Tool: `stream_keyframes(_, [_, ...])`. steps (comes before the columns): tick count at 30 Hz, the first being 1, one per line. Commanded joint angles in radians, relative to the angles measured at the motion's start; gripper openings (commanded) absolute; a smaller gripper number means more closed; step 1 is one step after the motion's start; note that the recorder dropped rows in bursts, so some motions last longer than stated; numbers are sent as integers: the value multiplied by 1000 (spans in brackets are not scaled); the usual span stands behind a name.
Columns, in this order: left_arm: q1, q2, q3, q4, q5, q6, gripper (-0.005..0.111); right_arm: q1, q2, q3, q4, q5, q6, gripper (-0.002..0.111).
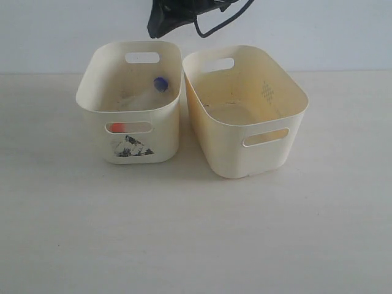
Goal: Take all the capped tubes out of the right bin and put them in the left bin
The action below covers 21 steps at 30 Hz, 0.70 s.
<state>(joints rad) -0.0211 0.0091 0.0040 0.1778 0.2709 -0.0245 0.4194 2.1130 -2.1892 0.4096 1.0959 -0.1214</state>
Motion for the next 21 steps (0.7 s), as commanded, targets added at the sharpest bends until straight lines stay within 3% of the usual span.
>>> stream_keyframes(1, [1, -2, -4, -1, -9, -12, 4, -4, -91, 4, -207, 111, 33, 2])
stream_keyframes(5, [1, -2, -4, -1, -9, -12, 4, -6, -173, 8, -403, 125, 106, 2])
stream_keyframes(9, [1, -2, -4, -1, -9, -12, 4, -32, -312, 100, -393, 125, 111, 0])
stream_keyframes(17, [1, -2, -4, -1, -9, -12, 4, -32, -660, 484, -430, 125, 150, 0])
stream_keyframes(21, [1, -2, -4, -1, -9, -12, 4, -31, -781, 585, -410, 125, 195, 0])
